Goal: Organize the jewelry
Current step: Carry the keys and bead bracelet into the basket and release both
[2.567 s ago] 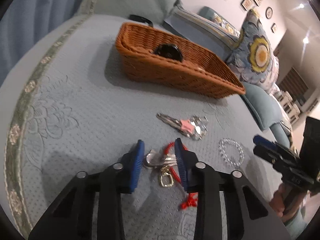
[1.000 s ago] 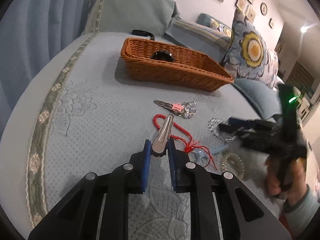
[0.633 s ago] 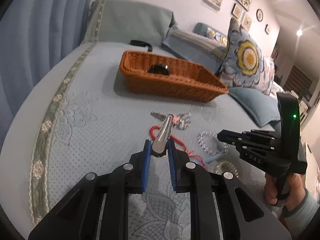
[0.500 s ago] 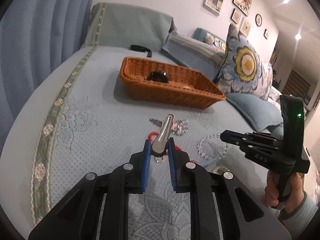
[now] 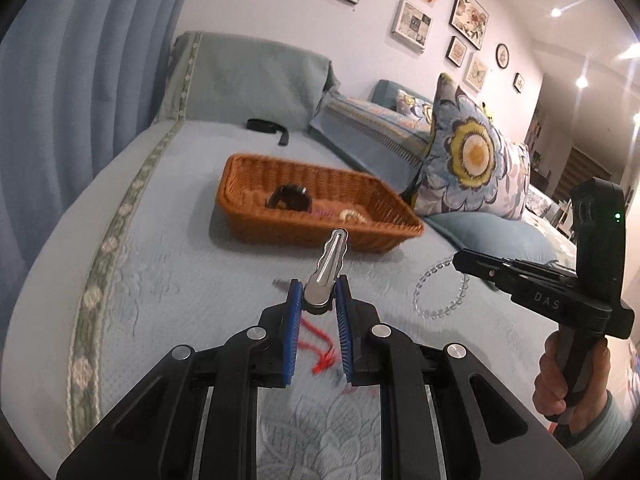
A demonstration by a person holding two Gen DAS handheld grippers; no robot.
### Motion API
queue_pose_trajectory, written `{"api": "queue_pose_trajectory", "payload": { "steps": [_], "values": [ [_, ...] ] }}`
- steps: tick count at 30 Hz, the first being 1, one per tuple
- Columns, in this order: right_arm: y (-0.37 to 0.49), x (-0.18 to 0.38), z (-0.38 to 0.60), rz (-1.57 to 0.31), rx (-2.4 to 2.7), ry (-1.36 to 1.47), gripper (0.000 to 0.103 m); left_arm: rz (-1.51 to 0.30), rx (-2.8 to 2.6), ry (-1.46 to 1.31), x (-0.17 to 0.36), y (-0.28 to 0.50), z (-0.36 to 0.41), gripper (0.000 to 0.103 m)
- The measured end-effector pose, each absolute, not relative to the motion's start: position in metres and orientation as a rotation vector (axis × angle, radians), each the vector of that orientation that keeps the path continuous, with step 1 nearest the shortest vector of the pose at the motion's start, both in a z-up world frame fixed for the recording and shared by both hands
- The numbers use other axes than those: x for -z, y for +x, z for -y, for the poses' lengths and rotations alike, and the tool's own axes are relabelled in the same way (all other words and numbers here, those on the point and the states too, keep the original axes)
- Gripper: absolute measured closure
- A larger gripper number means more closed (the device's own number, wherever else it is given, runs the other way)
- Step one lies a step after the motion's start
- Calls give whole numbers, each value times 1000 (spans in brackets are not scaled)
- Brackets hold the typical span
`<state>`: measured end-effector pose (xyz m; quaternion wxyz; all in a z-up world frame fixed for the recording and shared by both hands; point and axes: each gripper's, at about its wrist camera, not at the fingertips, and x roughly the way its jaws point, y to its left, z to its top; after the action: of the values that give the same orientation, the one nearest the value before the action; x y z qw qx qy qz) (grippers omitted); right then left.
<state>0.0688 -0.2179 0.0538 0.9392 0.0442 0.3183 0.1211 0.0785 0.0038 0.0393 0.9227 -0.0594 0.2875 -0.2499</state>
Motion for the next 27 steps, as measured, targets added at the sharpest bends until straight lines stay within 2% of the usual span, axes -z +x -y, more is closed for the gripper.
{"api": "queue_pose_trajectory", "payload": {
  "steps": [7,13,20,27],
  "values": [
    [102,-89,224,-584,-222,69,97,-538,508,-111,-71,115,18,88],
    [166,-107,238,-563,-181,90,97,-528,506,-128,-79,171,47,88],
    [240,-75,245,-677,-168,113,97,-576,502,-136,-55,229,84,88],
    [272,-35,258,-757,-153,145,97,-645,484,-119,-20,258,104,88]
  ]
}}
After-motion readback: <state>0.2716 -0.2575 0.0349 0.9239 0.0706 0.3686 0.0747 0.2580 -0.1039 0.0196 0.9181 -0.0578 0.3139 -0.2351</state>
